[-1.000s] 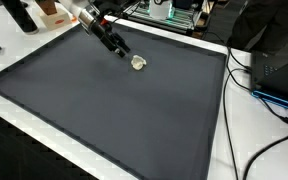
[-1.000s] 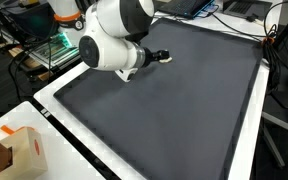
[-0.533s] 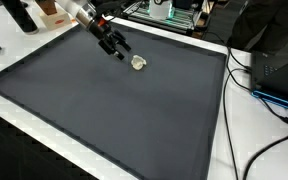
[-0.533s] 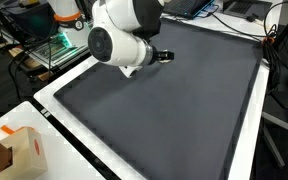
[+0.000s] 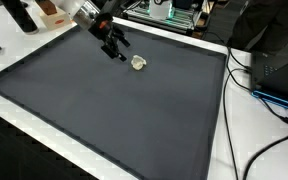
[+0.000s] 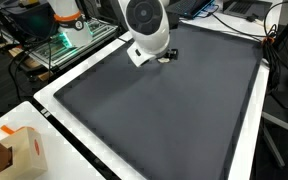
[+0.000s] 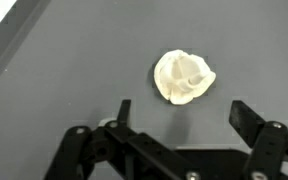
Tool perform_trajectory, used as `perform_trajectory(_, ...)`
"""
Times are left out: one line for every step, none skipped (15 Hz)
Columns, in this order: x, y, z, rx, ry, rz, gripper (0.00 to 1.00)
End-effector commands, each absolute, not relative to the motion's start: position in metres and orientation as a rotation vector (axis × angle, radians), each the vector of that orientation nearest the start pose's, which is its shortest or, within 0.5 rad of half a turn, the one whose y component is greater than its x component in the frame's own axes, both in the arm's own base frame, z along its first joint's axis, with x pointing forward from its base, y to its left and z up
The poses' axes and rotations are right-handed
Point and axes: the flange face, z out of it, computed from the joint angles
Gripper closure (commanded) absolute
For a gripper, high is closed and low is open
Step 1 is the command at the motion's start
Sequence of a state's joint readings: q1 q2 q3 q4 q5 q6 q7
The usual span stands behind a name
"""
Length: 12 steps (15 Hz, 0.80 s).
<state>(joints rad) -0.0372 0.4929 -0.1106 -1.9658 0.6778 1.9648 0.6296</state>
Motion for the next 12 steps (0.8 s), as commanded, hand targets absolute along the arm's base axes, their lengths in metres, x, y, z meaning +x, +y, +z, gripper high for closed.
perform_trajectory(0.584,-0.028,0.207,-2.373,1.545,0.837,0.0)
perform_trajectory(0.589,-0.022,0.21,-2.426,1.545,0.84,0.0)
perform_trajectory(0.594,-0.016,0.214,-2.485,1.537,0.842,0.0)
perform_trajectory(0.599,-0.01,0.217,-2.546,1.52,0.841,0.0)
perform_trajectory(0.604,-0.003,0.22,-2.614,1.502,0.842,0.0)
perform_trajectory(0.608,0.005,0.221,-2.681,1.476,0.843,0.0)
perform_trajectory(0.613,0.015,0.223,-2.746,1.446,0.839,0.0)
perform_trajectory(0.617,0.024,0.224,-2.81,1.41,0.839,0.0)
perform_trajectory(0.619,0.033,0.225,-2.873,1.37,0.847,0.0)
perform_trajectory(0.622,0.046,0.225,-2.935,1.325,0.845,0.0)
perform_trajectory(0.624,0.058,0.226,-2.993,1.283,0.844,0.0)
perform_trajectory(0.626,0.069,0.227,-3.048,1.247,0.84,0.0)
